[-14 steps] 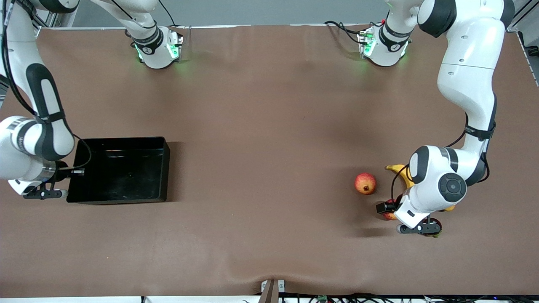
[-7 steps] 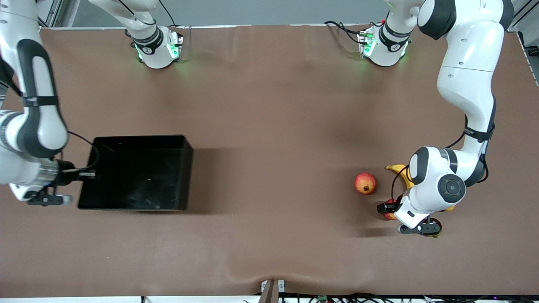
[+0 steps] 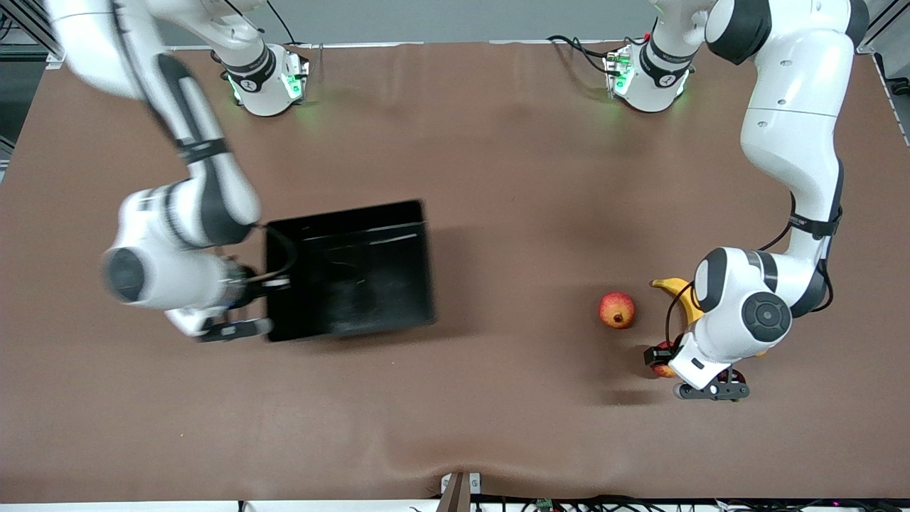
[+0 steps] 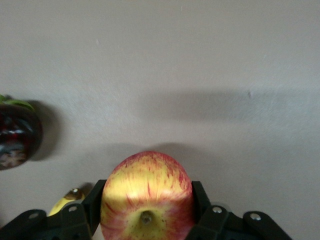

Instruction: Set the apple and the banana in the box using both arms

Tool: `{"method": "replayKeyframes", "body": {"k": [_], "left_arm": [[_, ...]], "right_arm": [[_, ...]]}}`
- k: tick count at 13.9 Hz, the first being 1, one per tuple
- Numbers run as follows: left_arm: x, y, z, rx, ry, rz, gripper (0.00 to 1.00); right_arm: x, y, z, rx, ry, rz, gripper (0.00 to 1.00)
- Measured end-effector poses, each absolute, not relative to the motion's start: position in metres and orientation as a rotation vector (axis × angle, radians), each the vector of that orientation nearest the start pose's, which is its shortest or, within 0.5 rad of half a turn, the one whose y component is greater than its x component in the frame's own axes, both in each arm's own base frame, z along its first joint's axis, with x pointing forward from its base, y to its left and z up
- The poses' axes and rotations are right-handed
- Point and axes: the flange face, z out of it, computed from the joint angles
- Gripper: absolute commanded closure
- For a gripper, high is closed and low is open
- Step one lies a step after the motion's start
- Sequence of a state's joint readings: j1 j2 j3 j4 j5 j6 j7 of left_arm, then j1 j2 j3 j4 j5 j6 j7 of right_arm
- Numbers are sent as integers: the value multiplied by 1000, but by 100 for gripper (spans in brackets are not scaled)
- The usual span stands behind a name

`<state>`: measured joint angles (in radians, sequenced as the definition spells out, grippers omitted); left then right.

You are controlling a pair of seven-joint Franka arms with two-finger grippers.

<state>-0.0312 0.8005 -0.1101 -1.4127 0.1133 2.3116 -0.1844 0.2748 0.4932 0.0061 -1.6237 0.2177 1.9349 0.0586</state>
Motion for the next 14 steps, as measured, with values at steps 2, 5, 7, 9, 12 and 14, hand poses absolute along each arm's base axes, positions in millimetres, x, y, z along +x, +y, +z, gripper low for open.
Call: {"method": "replayKeyframes", "body": {"k": [2, 5, 7, 9, 12, 14], "left_arm": [[737, -84, 259, -3141, -15, -200, 100], [734, -87, 301, -3134, -8, -208, 100], [730, -92, 325, -3131, 3, -197, 100], [726, -96, 343, -3131, 13, -185, 100], [720, -109, 362, -3141, 2, -184, 100], [715, -122, 373, -3151, -47, -165, 100]], "right_arm": [[615, 248, 320, -2971, -181, 323, 100], [595, 297, 304, -2992, -152, 321, 100], [581, 329, 287, -3004, -100, 274, 100], [561, 370, 268, -3014, -51, 240, 100], [537, 405, 246, -3032, 3, 254, 100], [535, 406, 236, -3043, 107, 273, 100]]}}
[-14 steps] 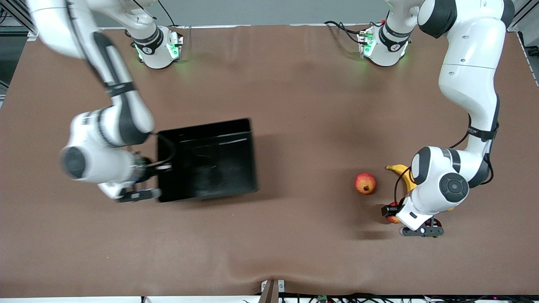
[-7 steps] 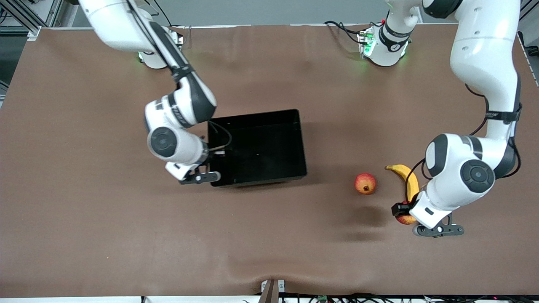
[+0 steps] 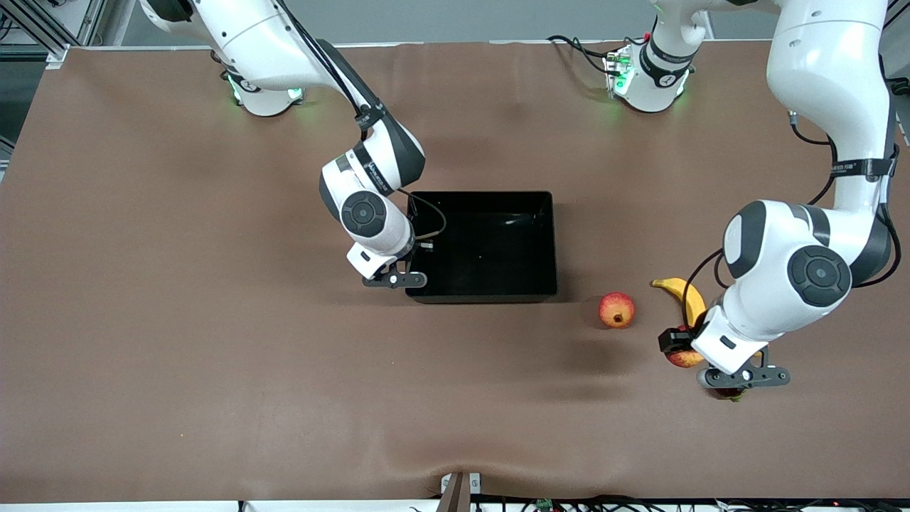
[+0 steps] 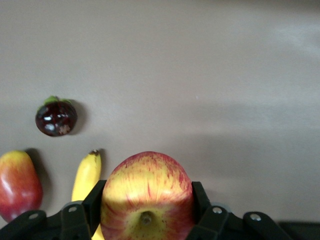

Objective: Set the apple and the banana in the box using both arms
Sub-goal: 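Carry the apple with the left gripper over the black tray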

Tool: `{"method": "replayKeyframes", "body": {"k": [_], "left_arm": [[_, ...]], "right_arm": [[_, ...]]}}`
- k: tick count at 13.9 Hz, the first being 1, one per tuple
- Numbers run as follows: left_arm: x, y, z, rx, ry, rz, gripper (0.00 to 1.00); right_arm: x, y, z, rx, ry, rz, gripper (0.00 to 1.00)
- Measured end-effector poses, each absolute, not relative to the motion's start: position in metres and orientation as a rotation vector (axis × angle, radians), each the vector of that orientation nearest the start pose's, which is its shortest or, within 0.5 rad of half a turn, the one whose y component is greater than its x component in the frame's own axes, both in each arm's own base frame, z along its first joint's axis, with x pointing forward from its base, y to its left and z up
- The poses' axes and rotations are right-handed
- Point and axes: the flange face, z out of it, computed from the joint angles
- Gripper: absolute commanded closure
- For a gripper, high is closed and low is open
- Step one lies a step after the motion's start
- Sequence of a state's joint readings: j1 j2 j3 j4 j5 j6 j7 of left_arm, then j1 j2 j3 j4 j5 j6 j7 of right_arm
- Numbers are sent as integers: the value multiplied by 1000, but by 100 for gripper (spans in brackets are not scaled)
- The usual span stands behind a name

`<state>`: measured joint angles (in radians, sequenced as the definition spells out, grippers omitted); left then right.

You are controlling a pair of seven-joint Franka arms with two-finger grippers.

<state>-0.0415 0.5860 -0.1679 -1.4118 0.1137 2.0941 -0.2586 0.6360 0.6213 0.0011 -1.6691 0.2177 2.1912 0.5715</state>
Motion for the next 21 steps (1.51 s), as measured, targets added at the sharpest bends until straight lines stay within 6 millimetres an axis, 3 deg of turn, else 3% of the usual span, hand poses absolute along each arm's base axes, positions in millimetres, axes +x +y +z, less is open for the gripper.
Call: {"method": "replayKeyframes", "body": {"k": [1, 2, 4, 5, 10, 13, 15, 18, 21], "left_arm": [[711, -130, 378, -3157, -71, -149, 100], [706, -140, 381, -3163, -95, -126, 100], [696, -159, 384, -3170, -145, -78, 100], [691, -168, 384, -3174, -156, -64, 100], [661, -209, 395, -3184, -285, -29, 100], [638, -243, 398, -3185, -384, 4, 100], [624, -261, 393, -3181, -452, 28, 100], [600, -293, 365, -3175, -536, 40, 100], [567, -330, 341, -3166, -571, 39, 100]], "right_arm": [[535, 407, 233, -3044, 144, 272, 100], [533, 410, 229, -3045, 159, 270, 90], [530, 415, 225, -3045, 163, 265, 14], [529, 416, 226, -3044, 162, 261, 0], [536, 415, 235, -3036, 173, 231, 0], [561, 393, 270, -3008, 232, 162, 0], [588, 346, 301, -2993, 267, 149, 0], [625, 254, 346, -2980, 169, 122, 0], [643, 162, 384, -2973, 76, 111, 0]]}}
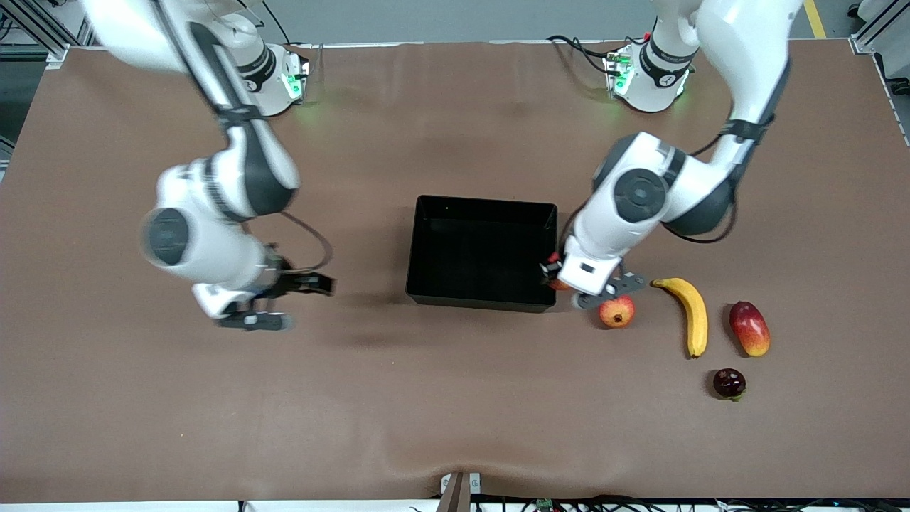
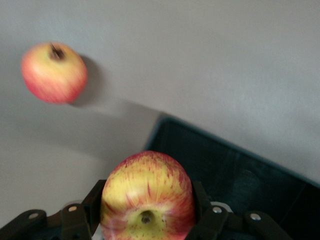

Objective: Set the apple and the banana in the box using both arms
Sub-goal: 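Carry the apple with the left gripper over the black tray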

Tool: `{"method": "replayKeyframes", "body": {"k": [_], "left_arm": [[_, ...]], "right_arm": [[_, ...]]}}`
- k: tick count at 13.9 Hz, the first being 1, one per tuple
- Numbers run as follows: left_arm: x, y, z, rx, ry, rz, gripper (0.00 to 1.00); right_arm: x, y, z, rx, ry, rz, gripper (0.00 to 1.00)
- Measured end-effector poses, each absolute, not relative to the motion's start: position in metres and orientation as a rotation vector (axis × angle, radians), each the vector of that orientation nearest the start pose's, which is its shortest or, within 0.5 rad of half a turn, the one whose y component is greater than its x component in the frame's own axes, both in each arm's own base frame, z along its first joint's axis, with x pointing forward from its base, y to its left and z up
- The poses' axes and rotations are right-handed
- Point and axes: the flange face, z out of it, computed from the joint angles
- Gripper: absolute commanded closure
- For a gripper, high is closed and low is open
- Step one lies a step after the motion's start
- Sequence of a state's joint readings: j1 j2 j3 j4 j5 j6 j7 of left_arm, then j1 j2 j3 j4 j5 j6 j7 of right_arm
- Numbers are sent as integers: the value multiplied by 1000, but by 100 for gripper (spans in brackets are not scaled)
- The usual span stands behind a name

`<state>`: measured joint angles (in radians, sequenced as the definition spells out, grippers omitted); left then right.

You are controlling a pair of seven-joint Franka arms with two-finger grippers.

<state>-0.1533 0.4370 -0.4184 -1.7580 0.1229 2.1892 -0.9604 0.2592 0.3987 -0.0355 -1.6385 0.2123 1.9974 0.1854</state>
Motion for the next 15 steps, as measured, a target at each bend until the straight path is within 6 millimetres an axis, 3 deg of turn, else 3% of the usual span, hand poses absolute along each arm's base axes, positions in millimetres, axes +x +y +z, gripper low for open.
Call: {"method": "replayKeyframes", "body": {"k": [3, 6, 9, 11, 15], "left_arm": [[531, -358, 320, -3108, -584, -49, 100], [503, -371, 294, -3081, -599, -62, 100], [482, -380, 276, -3065, -596, -31, 100], [469, -387, 266, -3074, -594, -25, 100], [452, -389, 235, -3089, -548, -51, 100]], "right_arm": [[641, 73, 430, -2957, 48, 115, 0], [621, 21, 486, -2998, 59, 99, 0], [593, 9, 546, -3080, 10, 36, 0], [574, 5, 574, -3088, 11, 28, 0], [552, -4, 596, -3087, 30, 77, 0]]}}
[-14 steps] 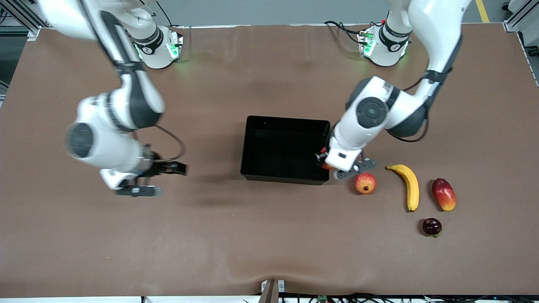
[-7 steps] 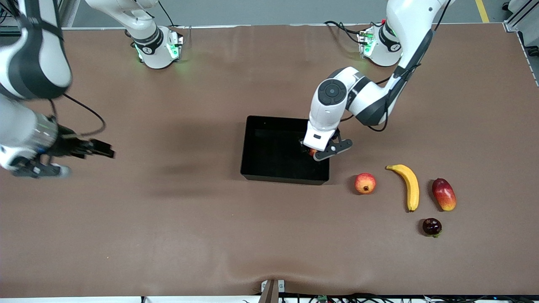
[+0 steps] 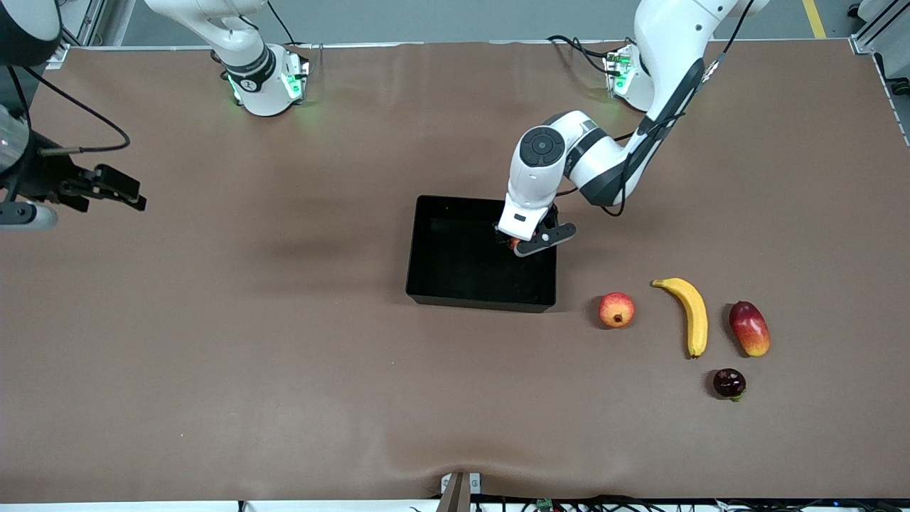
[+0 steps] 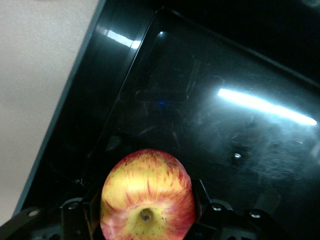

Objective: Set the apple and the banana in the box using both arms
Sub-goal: 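Lower the apple into the tray and open the left gripper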

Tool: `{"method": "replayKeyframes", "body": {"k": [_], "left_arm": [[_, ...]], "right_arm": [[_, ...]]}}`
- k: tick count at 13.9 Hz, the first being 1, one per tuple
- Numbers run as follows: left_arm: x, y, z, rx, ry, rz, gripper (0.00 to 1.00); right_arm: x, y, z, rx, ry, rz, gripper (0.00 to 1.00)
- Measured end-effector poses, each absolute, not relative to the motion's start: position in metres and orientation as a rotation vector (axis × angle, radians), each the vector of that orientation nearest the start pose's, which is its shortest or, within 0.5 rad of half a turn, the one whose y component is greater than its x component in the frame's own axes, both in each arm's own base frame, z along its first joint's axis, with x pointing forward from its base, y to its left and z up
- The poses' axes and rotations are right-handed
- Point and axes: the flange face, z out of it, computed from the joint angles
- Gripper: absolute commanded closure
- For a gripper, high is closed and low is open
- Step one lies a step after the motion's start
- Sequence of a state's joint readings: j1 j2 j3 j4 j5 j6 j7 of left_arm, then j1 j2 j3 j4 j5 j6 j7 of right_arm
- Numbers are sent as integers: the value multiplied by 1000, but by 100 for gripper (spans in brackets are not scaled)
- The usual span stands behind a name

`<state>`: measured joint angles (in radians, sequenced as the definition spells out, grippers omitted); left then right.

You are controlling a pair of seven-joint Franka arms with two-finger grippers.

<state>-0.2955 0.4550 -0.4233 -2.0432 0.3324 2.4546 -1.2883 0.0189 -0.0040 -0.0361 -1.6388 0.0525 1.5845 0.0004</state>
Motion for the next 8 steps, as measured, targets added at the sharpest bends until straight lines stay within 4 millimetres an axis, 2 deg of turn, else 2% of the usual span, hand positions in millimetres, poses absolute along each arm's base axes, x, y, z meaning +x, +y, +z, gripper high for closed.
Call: {"method": "replayKeyframes", "body": {"k": [4, 8], "left_arm": [[450, -391, 212, -3106, -540, -52, 100], [451, -391, 208, -3110, -545, -52, 100]], "right_arm": [[544, -26, 606, -3083, 90, 133, 0], [542, -29, 619, -3087, 96, 112, 0]]}}
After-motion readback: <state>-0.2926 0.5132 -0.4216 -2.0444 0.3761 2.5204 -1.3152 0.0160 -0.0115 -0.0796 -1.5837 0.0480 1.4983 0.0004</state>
